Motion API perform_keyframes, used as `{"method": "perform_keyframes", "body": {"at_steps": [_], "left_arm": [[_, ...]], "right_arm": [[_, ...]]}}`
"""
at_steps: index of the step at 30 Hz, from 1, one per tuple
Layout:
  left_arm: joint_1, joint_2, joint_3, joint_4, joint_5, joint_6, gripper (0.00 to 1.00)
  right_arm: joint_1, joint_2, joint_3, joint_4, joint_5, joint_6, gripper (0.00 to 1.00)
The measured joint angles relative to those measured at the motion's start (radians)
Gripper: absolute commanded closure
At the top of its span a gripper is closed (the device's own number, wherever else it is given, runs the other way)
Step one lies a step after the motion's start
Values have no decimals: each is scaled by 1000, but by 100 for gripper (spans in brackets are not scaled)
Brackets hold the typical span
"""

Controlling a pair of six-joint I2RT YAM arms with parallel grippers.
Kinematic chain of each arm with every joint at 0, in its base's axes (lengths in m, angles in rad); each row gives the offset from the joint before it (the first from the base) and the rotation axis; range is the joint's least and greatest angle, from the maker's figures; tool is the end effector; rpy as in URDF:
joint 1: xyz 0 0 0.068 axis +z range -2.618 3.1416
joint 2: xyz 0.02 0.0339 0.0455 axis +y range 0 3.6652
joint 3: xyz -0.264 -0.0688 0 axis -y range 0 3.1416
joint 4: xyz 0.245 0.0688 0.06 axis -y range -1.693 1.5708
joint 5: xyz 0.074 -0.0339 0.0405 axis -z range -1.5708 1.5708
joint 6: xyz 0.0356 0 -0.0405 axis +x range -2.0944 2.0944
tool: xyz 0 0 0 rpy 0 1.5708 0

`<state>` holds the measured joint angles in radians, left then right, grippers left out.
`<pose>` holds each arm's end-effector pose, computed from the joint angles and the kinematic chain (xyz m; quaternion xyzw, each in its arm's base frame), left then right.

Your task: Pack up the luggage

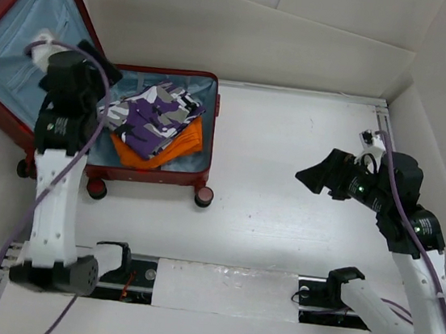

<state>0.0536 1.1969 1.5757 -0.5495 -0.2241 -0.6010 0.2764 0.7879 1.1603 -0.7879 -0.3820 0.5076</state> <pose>0.2354 0.0206 0.4871 -0.3125 0.6965 -0.0907 0.6395 0.1292 0.0505 0.4025 -0.0081 0.8290 0.3518 0.4347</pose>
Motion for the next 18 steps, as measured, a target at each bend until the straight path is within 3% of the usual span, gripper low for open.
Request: {"method": "perform_keyframes", "body": {"at_steps": [3,4,8,14,18], "left_arm": [[29,-101,71,-101,-179,-12,18],[43,-120,100,-142,-255,-18,19],[53,-127,169,-272,-483,-31,23],[56,24,263,-427,-694,-29,23],[93,177,364,-491,-731,-26,28]], "right_arm": [[10,11,-17,3,-39,-11,7],[21,18,-18,4,-55,-14,14],[80,41,-20,19,-127,-37,24],[154,46,-31,42,-178,-69,21],[200,50,-32,42,-181,-86,18]]}}
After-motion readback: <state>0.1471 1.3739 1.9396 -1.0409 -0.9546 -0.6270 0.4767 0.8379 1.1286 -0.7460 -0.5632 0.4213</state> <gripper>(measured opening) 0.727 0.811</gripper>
